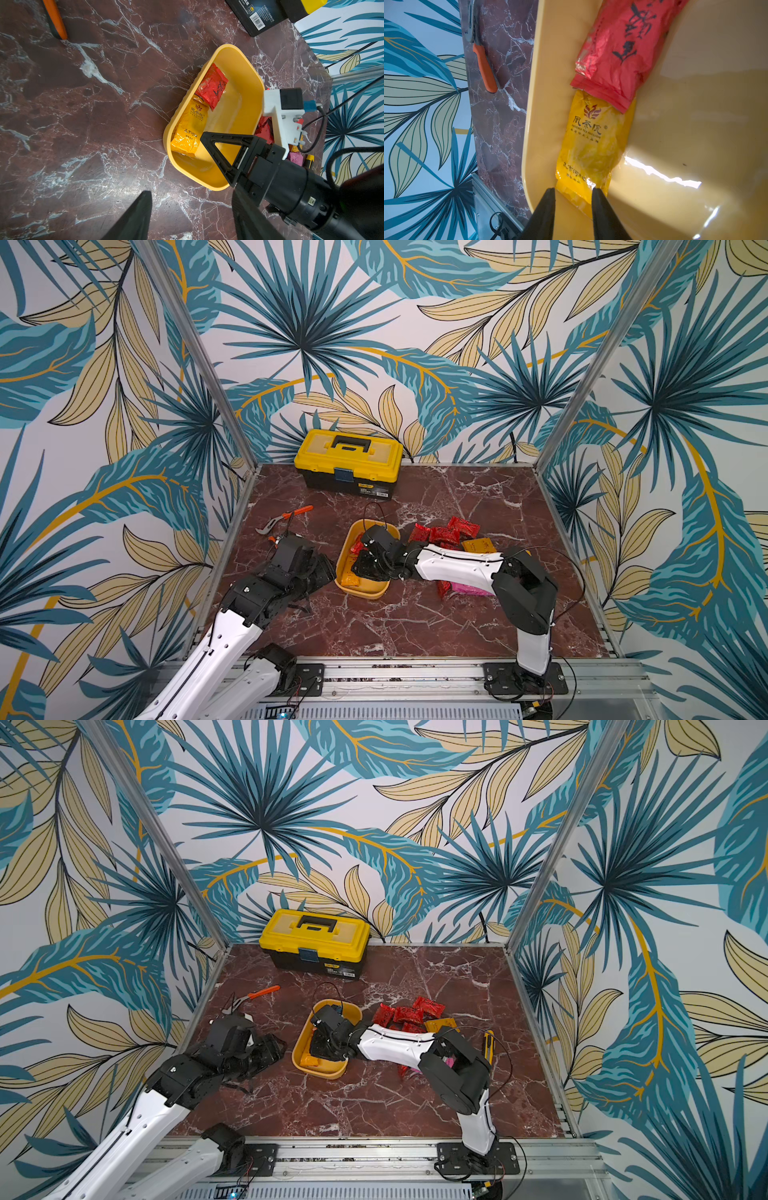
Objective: Take the tea bags out of the storage box
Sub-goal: Pick up the tea bag from the storage box.
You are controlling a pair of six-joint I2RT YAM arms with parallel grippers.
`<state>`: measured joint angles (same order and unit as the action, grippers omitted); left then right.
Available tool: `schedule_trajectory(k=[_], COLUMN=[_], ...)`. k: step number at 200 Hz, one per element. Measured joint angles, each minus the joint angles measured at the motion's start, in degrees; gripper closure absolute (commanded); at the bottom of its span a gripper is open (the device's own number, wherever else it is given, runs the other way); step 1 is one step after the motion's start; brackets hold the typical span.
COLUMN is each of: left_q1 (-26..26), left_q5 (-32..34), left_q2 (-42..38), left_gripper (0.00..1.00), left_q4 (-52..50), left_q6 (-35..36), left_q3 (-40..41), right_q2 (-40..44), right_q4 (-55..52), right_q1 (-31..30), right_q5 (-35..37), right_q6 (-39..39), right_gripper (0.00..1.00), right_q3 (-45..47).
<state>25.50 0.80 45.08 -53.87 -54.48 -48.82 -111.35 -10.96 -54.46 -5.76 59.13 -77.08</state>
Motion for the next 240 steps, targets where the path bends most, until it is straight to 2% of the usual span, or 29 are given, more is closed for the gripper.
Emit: schedule_trajectory(k=[42,136,159,240], left_q1=[0.0,0.0,0.0,0.0], left_q5=[0.0,0.1,0.1,0.1], left_q2=[-0.5,-1.5,-1.5,-1.7], left_gripper=[0.33,0.33,0.33,0.33], left_q4=[0.0,-0.1,-0.2,-1.1], left_q6=[0.0,0.0,0.0,0.0], left_q3=[0.0,0.0,0.0,0.0], right_q2=[-0.6,-5.5,-5.9,-6.9], right_q4=[-1.6,-2.6,-2.7,-2.4], right_q1=[0.1,0.1,0.2,0.5], right_q5=[0.3,0.6,0.6,0.3], right_q6=[0.5,0.4,0.6,1.3], right_gripper=[0.55,0.51,0.62,0.88], right_q3=[-0.1,-4.5,-4.7,-5.0])
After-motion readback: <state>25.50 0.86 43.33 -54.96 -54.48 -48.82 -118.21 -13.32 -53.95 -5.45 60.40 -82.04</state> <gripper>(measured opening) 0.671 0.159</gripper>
